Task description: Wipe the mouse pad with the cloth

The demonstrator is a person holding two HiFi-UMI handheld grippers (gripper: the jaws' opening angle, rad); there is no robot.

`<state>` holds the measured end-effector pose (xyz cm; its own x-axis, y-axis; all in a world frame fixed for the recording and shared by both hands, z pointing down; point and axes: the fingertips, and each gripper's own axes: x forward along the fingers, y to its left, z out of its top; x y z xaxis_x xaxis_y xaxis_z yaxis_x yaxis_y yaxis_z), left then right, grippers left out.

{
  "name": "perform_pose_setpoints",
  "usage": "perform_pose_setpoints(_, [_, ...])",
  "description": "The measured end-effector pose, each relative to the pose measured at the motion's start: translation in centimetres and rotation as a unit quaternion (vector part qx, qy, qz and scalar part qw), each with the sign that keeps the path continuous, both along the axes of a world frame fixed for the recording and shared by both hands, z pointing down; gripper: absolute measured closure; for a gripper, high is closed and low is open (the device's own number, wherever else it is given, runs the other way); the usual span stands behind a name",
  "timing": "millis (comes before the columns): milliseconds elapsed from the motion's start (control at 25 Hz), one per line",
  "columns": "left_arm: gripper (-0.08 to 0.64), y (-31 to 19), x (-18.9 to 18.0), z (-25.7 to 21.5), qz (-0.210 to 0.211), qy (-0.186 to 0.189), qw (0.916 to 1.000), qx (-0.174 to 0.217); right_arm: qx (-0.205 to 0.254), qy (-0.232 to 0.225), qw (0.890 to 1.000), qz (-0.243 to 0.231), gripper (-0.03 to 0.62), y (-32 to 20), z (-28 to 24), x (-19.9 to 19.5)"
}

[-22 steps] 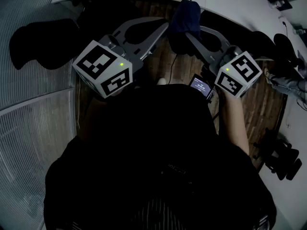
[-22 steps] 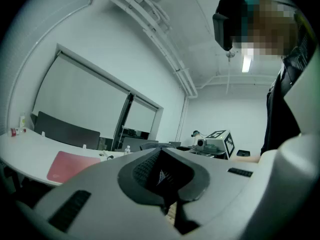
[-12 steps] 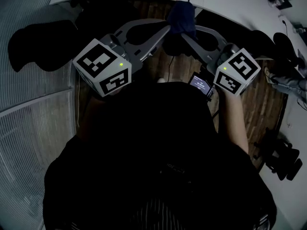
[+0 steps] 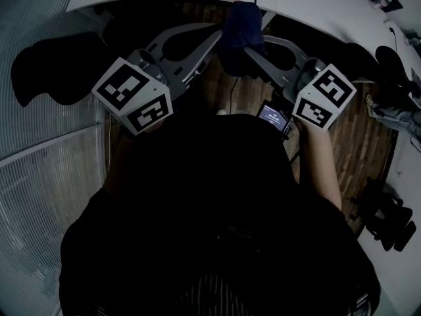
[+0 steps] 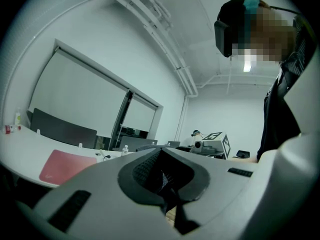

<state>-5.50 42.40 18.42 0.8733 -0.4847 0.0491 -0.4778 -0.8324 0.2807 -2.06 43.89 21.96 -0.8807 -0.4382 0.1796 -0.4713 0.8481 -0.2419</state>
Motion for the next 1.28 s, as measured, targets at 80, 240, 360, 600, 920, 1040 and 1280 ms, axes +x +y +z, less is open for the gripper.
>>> perform_pose_setpoints(80, [0.554,0.2,1.4,0.5,0.018,-0.01,0.9998,-0.005,-0.005,-0.003,1.0,-0.004,0.551,-0.2,0.3,0.7])
perform_pose_setpoints(240, [0.554,0.0,4.4,1.4,0.022,-0.016,0.9995,-0.017,-0.017,-0.017,1.0,-0.007,0.551,-0.6,1.0,2.9])
perform_pose_setpoints(360, [0.554,-0.2,5.3,1.5,0.012,-0.02,0.9995,-0.023,-0.026,-0.017,0.999,0.014,0.549,-1.5,1.8,4.9])
perform_pose_setpoints(600, [0.554,-1.2,2.6,3.5,-0.026,-0.113,0.9932,0.009,-0.044,-0.063,0.997,-0.017,0.551,-3.0,2.7,4.0])
perform_pose_setpoints(920, [0.554,-5.4,1.8,3.6,-0.027,-0.082,0.9954,-0.042,-0.072,-0.078,0.994,0.0,0.551,-8.1,2.1,4.6])
perform_pose_setpoints(1040, [0.554,-6.5,1.8,4.0,-0.008,-0.067,0.9969,-0.04,-0.065,-0.073,0.995,0.022,0.551,-8.4,1.9,4.6])
perform_pose_setpoints(1280, [0.554,-7.7,3.2,3.1,0.041,-0.045,0.998,-0.019,-0.062,-0.063,0.993,0.078,0.549,-7.6,1.8,6.0])
